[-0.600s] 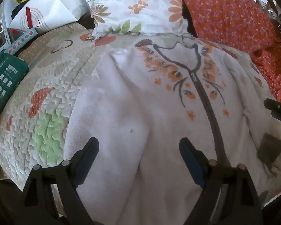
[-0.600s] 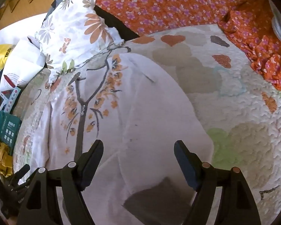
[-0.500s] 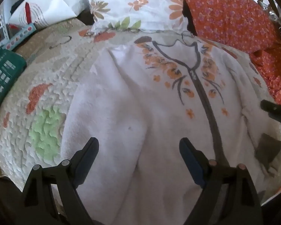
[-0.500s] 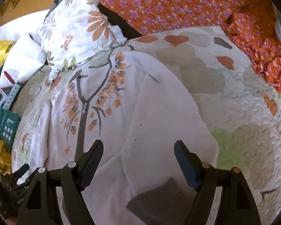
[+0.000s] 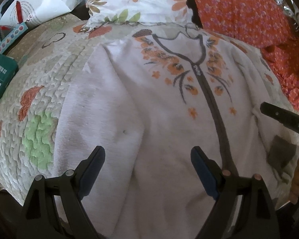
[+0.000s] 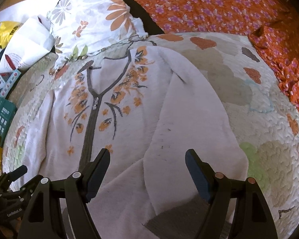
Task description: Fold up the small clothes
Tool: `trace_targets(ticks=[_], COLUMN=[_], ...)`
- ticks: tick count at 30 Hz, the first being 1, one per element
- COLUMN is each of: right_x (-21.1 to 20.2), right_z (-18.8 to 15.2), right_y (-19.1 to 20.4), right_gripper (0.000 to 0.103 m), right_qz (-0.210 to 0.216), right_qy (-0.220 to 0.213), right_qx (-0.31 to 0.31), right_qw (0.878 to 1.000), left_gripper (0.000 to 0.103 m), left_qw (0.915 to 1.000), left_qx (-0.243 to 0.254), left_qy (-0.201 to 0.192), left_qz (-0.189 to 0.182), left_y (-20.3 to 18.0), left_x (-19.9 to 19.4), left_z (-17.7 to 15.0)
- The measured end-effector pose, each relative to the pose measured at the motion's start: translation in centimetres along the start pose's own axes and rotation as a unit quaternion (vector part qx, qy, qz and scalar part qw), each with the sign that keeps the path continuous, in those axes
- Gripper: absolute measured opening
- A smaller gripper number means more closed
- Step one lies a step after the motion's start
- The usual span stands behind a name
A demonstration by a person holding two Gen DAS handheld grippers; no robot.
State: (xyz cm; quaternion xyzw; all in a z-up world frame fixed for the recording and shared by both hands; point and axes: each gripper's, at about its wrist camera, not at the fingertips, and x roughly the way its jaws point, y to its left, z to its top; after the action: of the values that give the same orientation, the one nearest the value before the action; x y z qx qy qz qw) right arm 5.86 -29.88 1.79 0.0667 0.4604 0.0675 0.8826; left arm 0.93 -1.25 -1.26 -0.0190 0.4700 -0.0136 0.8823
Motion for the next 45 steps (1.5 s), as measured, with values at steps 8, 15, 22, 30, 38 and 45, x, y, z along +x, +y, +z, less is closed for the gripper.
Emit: trace_targets(ticks=[8, 15, 22, 30, 38, 45], right_x=[0.2, 0.5, 0.6, 0.2, -3.3, -7.8], right_z=[-0.1, -0.2, -0.4, -0.7, -0.6, -5.0], right_y=[0.4, 0.1, 0.2, -0.3, -3.5, -8.7], right_gripper=[0.082, 0.082, 0.082, 0.082, 0.082, 0.082], right_qz=[-0.006, -0.012, -0.025, -0.028, -0.043, -0.048], right_qy=[-0.001, 0.005, 0.004, -0.003, -0.043, -0.091], right_qx=[-0.014, -0.014, -0.022, -0.022, -0.009, 0.009], right_qw=[1.000, 1.000, 0.999, 0.999, 0.998, 0.995], left_gripper=[0.087, 0.087, 0.087, 0.087, 0.087, 0.087], left_qw=[0.9993, 0.9993, 0.9992, 0.9992, 0.9996, 0.9999], left_qx=[-0.001, 0.010, 0.007, 0.012, 0.013, 0.013], left_qy=[0.035, 0.034, 0.038, 0.039, 0.026, 0.003], left_qz=[-0.013, -0.012, -0.011, -0.007, -0.002, -0.002], left_y=[-0.4, -1.1, -1.2, -1.5, -1.8, -0.9], left_x=[0.4, 0.9, 1.1, 1.2, 1.1, -0.5], left_z=[0.0, -0.2, -0.2, 0.0, 0.1, 0.2])
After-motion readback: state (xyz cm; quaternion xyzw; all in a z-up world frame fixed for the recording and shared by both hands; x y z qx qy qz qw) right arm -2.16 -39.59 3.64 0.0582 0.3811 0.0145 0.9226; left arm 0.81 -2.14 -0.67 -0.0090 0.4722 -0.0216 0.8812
